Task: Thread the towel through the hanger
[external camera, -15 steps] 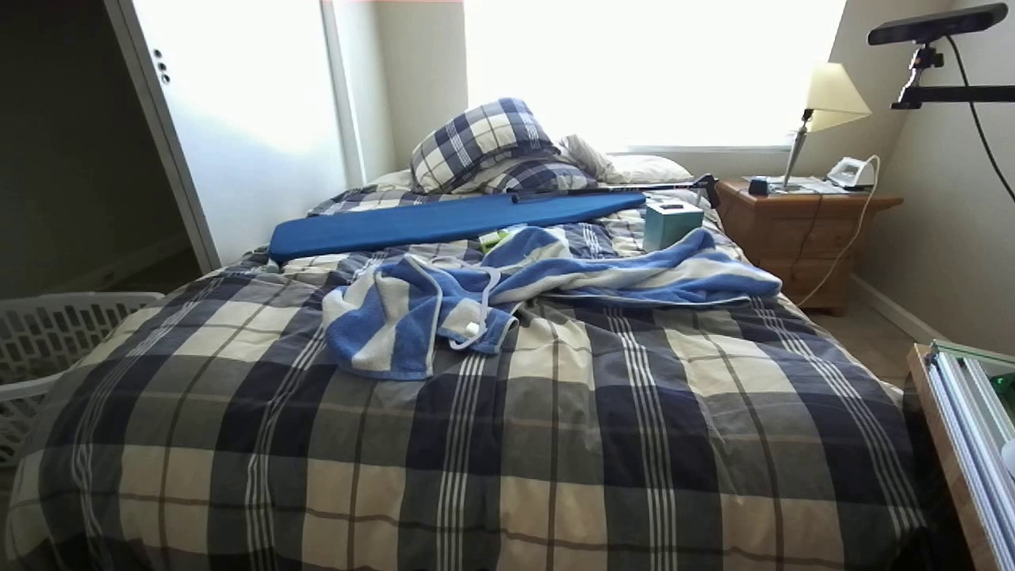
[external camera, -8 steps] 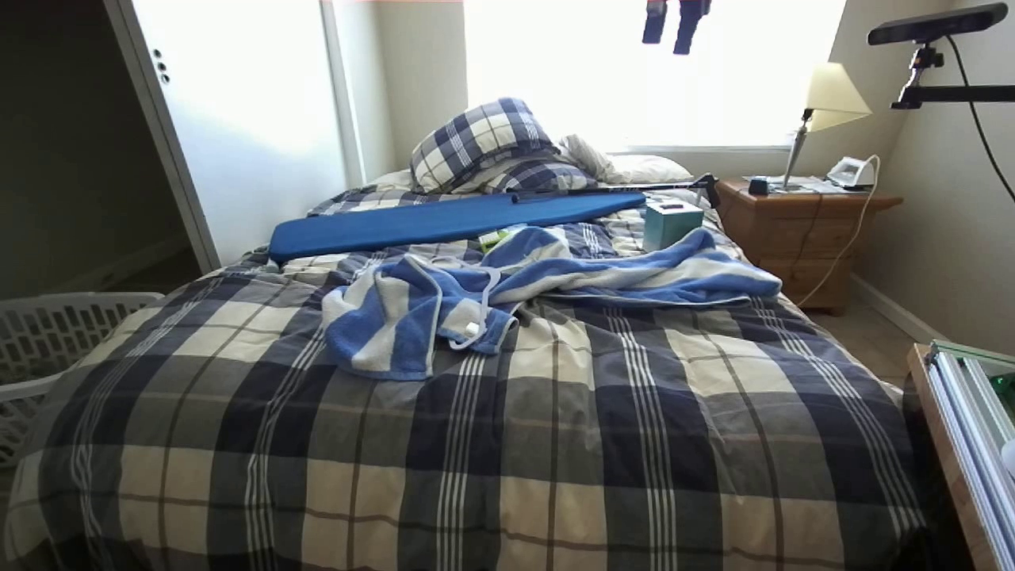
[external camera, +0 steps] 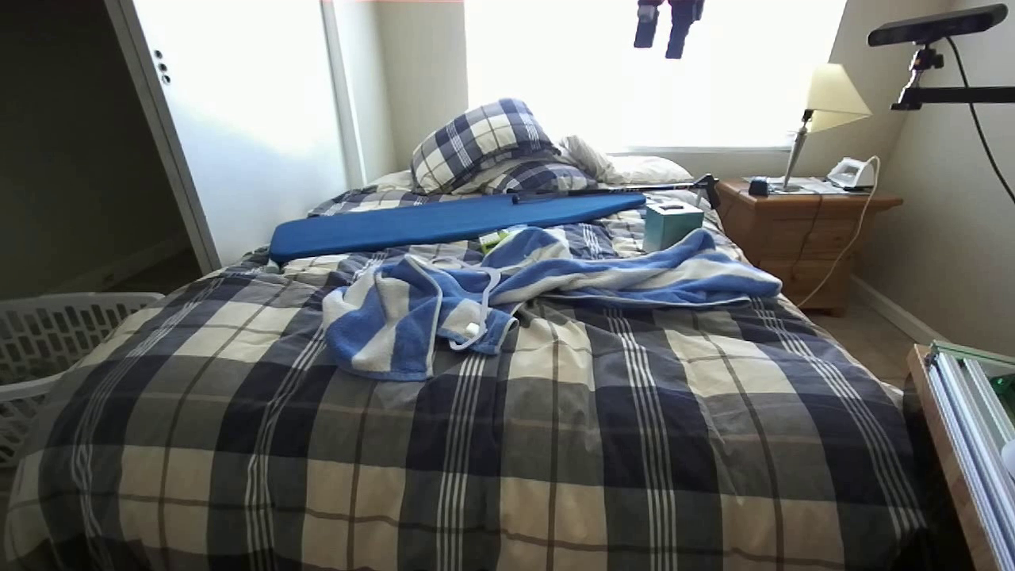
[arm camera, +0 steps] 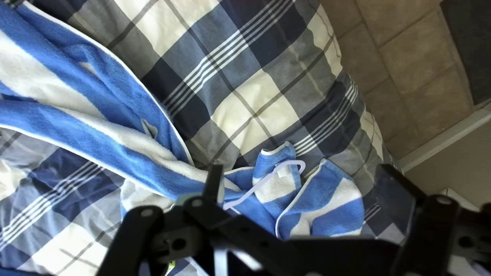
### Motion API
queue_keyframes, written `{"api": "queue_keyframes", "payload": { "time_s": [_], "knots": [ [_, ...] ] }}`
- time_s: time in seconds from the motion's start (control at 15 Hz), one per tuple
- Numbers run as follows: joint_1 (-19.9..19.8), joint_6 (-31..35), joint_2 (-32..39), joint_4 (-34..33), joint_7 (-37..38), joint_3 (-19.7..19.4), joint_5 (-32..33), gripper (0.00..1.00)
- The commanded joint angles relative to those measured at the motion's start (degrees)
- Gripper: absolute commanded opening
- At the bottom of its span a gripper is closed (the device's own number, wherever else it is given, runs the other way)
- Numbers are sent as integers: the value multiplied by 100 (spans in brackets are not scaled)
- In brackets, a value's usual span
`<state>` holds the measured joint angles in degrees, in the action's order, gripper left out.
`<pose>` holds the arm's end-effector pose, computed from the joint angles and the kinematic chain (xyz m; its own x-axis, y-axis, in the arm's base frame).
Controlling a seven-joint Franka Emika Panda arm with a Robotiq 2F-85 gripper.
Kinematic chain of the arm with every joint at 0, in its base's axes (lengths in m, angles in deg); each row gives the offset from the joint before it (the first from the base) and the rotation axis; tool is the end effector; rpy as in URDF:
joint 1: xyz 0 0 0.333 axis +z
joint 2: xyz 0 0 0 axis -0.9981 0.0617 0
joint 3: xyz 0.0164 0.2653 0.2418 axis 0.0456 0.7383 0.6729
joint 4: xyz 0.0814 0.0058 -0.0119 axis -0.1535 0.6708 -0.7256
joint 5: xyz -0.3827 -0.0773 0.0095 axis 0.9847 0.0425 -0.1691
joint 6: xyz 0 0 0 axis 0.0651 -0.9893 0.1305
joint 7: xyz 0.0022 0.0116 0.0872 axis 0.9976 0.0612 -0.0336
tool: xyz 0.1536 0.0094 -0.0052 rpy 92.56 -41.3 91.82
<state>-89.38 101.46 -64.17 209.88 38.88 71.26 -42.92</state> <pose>0.4581 -0.0829 0.5293 0.9855 -0.1564 0.0658 -0.1505 -0.9848 -0.0868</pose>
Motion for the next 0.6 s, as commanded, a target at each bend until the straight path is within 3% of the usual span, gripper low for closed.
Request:
{"api": "queue_keyframes", "payload": {
  "time_s": [0.0,0.27,0.53],
  "knots": [
    [-70,-12,6,-10,-18,59,-20,100],
    [-258,354,721,-457,-5,-263,-387,100],
    [-460,887,1737,-1083,-605,-667,-1451,100]
  ]
}}
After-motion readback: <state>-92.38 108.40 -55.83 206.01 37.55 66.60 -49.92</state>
